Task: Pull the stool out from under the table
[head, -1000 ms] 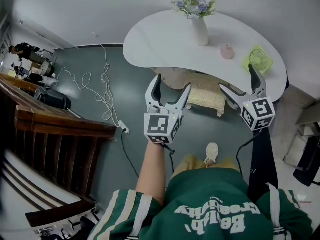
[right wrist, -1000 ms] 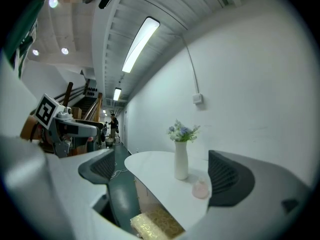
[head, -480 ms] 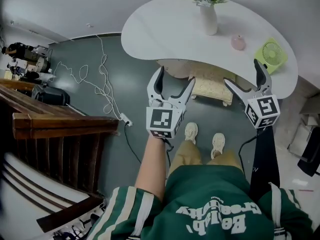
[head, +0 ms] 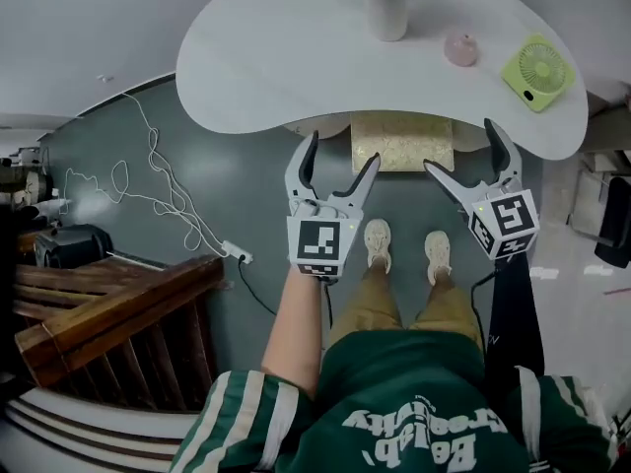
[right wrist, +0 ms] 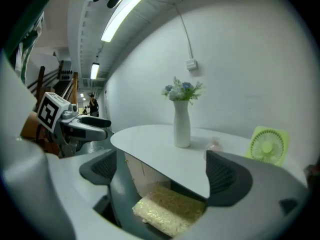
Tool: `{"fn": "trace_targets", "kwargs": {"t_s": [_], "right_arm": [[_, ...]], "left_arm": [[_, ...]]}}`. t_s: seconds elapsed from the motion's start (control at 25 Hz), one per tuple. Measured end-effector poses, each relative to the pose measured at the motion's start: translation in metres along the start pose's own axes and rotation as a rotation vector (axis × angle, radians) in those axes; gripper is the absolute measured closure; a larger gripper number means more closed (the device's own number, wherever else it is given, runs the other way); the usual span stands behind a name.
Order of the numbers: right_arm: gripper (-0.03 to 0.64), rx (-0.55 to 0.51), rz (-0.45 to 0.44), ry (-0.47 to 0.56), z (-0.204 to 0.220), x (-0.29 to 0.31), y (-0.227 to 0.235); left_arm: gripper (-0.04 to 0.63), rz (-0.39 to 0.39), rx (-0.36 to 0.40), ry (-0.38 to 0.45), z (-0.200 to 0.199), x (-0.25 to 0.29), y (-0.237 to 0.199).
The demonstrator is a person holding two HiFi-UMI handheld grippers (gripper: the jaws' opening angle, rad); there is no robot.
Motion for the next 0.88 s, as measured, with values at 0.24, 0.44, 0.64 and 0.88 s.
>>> {"fn": "trace_targets", "kwargs": {"t_s": [0.24,0.44,0.64,0.88], "right_arm": [[0.091,0.005,0.039,-0.063,0.039,0.02,-0.017],[0.103,-0.055,0.044,-0.147,0.088,0.045,-0.018],[0.102,-0.085,0.054,-0.216,0.138,0.057,-0.012],[0.098,-0.102,0.035,-0.263,0.205,0.081,-0.001]], "left_arm": [[0.196,0.078,0.018,-0.067,0.047,0.028,-0.008],[0.196,0.126,0.062,-0.107,0.086,0.053,0.004],[0.196,0.165,0.057,-0.153,0.127,0.072,0.019],[0.196,0.148,0.057,-0.199,0.191,0.102,0.023]]}}
Point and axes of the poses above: the fingertips, and each gripper's own axes: x forward along the fingers, y to its right, z out of its underside, the point moved 2 cm from there along -x, backward along the fingers, and after that the axes turned 10 degrees about -y, right-handed, at the moved point
